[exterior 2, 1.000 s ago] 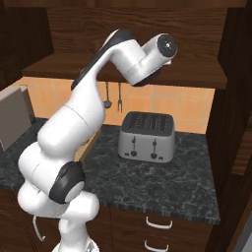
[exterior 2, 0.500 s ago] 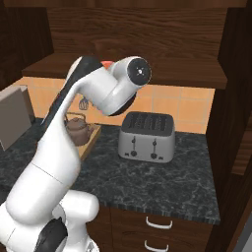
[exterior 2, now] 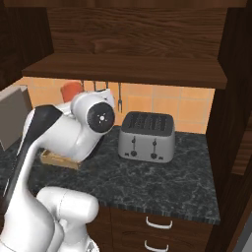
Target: Pick the kettle from the counter and place it on the tray. Then pick the mug from the cabinet and place it on the tray. Then close the cabinet doors.
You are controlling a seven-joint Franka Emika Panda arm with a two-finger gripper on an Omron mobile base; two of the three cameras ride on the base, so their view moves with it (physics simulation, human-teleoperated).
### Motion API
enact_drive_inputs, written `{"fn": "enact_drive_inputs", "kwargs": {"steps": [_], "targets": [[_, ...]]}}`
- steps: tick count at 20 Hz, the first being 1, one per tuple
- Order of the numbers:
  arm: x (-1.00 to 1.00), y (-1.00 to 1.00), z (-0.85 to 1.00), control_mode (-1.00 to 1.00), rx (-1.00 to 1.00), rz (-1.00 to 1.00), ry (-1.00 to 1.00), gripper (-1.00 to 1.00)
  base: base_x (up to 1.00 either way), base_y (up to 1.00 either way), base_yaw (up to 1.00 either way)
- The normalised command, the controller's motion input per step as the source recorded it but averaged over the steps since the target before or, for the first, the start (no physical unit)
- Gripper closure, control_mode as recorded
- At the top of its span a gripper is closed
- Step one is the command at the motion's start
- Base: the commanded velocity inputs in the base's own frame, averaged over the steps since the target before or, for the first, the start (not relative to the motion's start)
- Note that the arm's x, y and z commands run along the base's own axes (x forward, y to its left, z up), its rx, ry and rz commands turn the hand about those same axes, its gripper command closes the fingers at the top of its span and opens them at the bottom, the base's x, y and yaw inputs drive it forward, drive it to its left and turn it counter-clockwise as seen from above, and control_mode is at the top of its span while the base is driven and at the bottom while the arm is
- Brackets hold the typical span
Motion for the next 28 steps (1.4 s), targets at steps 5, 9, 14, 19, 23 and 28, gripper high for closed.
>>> {"fn": "enact_drive_inputs", "kwargs": {"steps": [5,9,14,19,23,28], "targets": [[-0.63,0.40,-0.52,-1.00,-0.01,0.07,0.00,1.00,0.00,0.00,0.00],[-0.04,0.40,-0.62,-1.00,-0.01,0.12,0.00,1.00,0.00,0.00,0.00],[0.15,0.38,-0.60,-1.00,0.00,0.24,0.00,1.00,0.00,0.00,0.00],[0.15,0.31,-0.50,-1.00,0.00,0.26,-0.01,1.00,0.00,0.00,0.00],[0.25,0.29,-0.55,-1.00,0.00,0.16,0.00,1.00,0.00,0.00,0.00],[0.41,0.25,-0.51,-1.00,0.00,0.08,-0.02,1.00,0.00,0.00,0.00]]}}
